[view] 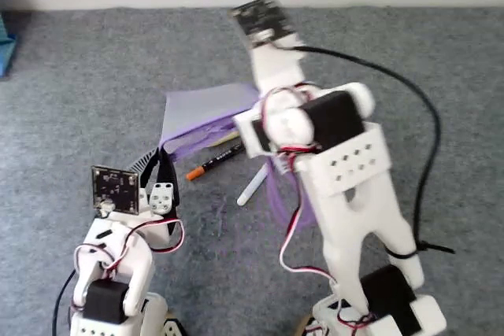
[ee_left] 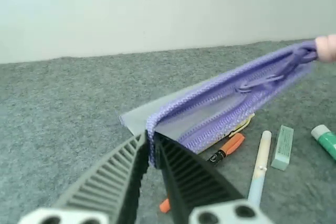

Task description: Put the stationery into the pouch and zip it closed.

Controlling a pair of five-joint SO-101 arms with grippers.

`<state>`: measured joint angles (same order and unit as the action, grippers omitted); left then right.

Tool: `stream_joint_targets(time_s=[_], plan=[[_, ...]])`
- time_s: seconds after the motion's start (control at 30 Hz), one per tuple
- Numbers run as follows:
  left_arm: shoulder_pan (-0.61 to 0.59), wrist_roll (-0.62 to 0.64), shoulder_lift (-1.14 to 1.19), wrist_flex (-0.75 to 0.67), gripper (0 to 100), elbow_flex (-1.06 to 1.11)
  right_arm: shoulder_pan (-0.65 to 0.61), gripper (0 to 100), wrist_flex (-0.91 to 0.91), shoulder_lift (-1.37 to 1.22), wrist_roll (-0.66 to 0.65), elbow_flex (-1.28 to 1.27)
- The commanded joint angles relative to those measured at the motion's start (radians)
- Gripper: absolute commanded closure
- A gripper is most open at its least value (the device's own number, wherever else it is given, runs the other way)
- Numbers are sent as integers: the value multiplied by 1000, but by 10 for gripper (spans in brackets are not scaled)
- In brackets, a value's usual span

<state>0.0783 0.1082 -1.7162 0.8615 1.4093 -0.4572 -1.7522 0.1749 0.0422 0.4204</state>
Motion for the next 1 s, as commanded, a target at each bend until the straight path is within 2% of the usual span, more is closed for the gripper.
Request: stream_joint_targets(time_s=[0.0, 0.17, 0.3, 0.4, 0.8, 0.97], plan=[[2, -11, 11, 87, 988, -116, 96, 991, -36, 76, -3, 51], [-5, -11, 11, 198, 988, -193, 143, 991, -36, 110, -86, 51], [-101, -11, 11, 252, 988, -234, 205, 991, -38, 133, -101, 51], [-126, -11, 11, 288, 988, -255, 214, 991, -38, 142, -101, 51], [-124, -6, 12, 284, 988, -243, 171, 991, -39, 143, -94, 51], [-101, -11, 14, 227, 973, -208, 170, 991, -39, 143, -92, 51]])
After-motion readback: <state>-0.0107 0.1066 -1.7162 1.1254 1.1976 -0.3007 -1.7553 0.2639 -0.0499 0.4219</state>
